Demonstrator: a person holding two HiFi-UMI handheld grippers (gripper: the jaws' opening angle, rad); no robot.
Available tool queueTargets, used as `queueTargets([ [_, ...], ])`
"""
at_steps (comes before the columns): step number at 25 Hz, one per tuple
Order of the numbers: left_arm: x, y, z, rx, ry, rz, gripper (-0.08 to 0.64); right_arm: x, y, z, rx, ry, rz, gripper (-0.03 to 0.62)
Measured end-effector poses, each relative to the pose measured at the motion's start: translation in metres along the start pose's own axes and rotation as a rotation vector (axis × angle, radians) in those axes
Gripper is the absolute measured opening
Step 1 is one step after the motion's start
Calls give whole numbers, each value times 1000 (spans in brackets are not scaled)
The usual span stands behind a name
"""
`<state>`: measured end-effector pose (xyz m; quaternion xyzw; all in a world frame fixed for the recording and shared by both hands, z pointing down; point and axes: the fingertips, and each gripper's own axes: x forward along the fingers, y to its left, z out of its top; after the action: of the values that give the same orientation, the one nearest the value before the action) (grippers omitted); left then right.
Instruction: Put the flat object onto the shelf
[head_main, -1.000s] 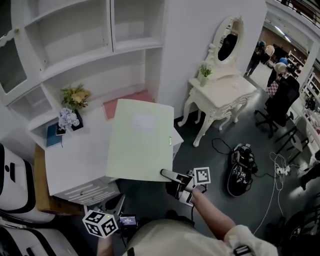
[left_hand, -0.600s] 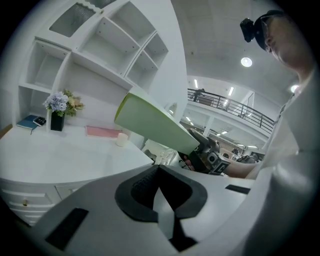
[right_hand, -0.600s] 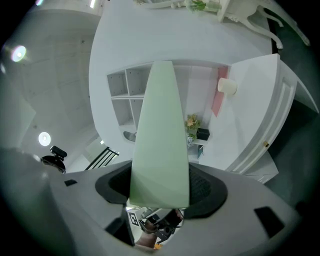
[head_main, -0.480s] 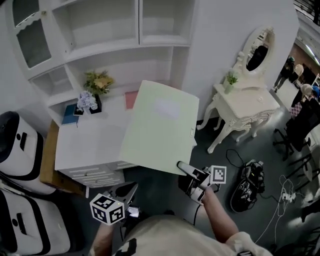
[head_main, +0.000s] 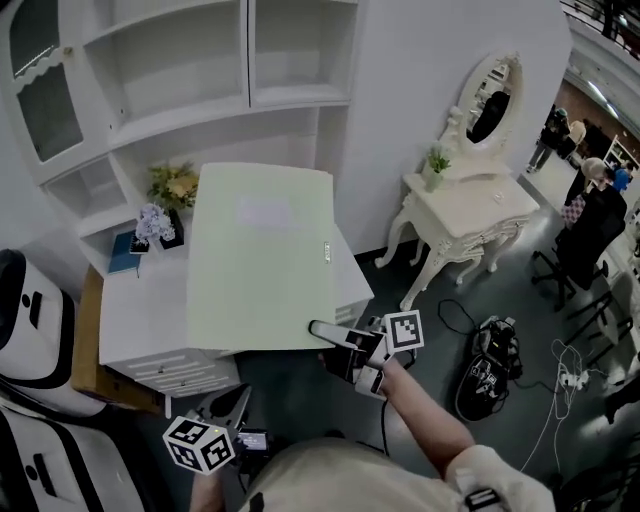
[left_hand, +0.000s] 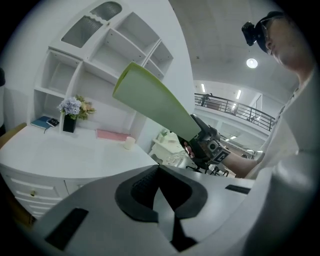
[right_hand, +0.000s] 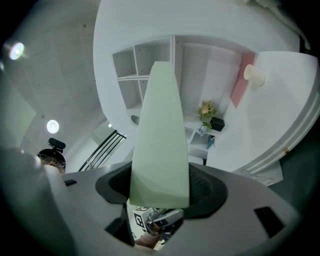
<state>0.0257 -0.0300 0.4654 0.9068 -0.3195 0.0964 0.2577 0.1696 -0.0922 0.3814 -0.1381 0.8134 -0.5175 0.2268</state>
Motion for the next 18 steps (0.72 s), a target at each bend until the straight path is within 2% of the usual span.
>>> queueTargets([
  [6, 1, -3, 4, 3, -15, -38, 14, 20, 24, 0, 32, 5, 48, 288],
  [12, -4, 3, 6, 2, -22, -73, 12, 28, 32, -1, 10, -6, 20, 288],
  [18, -12, 16, 8, 3, -24, -98, 12, 45, 37, 5, 9, -43, 37, 288],
])
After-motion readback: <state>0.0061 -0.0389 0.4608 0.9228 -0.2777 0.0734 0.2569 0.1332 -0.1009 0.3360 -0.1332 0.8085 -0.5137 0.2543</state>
